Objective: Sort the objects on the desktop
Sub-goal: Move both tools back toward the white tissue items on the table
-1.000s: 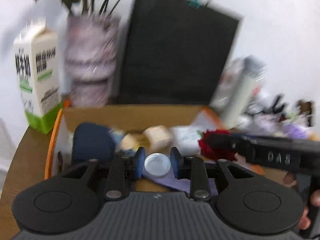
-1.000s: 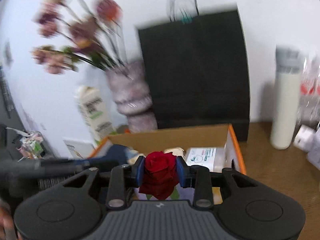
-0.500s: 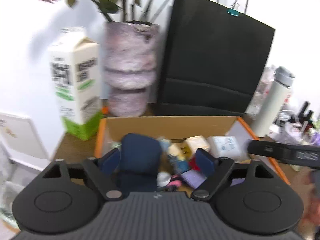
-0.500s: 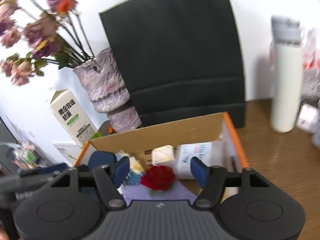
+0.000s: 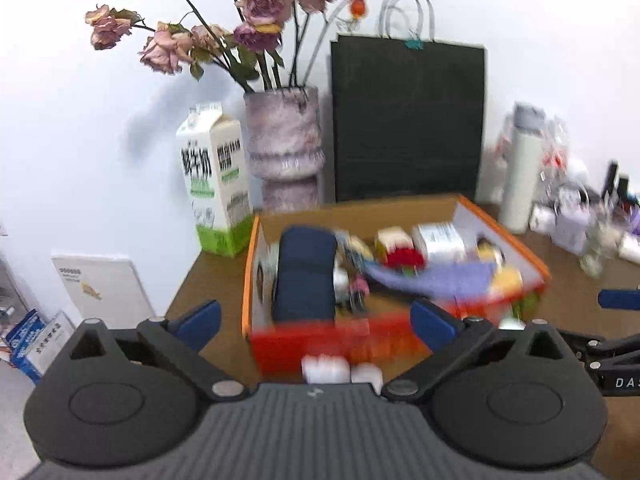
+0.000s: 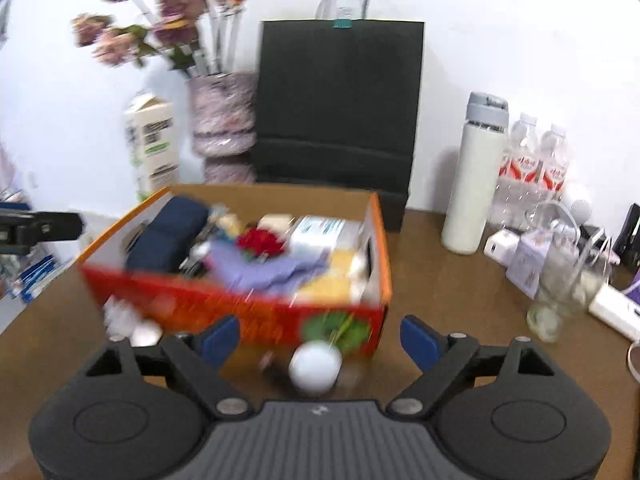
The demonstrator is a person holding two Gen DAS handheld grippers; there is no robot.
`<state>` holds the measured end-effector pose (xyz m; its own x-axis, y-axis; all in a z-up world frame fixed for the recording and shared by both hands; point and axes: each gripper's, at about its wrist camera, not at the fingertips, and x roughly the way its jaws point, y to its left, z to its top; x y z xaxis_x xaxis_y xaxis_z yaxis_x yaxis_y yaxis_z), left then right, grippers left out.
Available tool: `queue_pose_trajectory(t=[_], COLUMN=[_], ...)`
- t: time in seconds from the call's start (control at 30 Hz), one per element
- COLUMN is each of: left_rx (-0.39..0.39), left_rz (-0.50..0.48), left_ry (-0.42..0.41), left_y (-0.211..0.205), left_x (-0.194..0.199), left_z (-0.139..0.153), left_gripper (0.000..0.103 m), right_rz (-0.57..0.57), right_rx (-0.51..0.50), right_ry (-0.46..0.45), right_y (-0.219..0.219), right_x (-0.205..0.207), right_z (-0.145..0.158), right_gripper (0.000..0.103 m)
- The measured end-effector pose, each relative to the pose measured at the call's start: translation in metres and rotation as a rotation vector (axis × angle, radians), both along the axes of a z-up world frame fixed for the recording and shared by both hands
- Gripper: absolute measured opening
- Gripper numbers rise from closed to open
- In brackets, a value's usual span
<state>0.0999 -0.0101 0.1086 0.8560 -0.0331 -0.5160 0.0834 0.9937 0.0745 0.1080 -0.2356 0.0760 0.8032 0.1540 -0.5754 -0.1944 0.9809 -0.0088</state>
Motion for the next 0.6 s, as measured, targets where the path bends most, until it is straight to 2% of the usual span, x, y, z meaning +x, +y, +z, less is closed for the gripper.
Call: queue_pose_trajectory(t=[0.17, 0.33, 0.4, 0.5, 0.6], left_rx=[-0.06, -0.083, -0.108, -0.185, -0.184], left_rz=[-0.018, 0.033, 0.056, 0.085, 0.084], left_ry=[0.027, 0.03, 0.027, 0.048, 0.053], left_y=[0.0, 0.011, 0.02, 0.036, 0.041], left_x=[-0.071, -0.121, -0.139, -0.163, -0.181], left_z=[-0.036, -0.058, -0.065, -0.076, -0.082], left_gripper=[0.103, 0.103, 0.103, 0.103, 0.103], right_rz=[0.036, 0.107, 0.098, 0.061, 0.017], right_rx=[0.024, 0.017, 0.008, 0.059, 0.085], right_ry=[0.009, 0.016, 0.015, 0.045, 0.036], right_y=[0.008, 0.017, 0.019, 0.019, 0.023], right_x=[-0.064, -0.116, -0.13, -0.143, -0.164], right_z=[-0.025, -0.044, -0.051, -0.06, -0.064], right_gripper=[0.088, 0.09, 0.091, 0.091, 0.091])
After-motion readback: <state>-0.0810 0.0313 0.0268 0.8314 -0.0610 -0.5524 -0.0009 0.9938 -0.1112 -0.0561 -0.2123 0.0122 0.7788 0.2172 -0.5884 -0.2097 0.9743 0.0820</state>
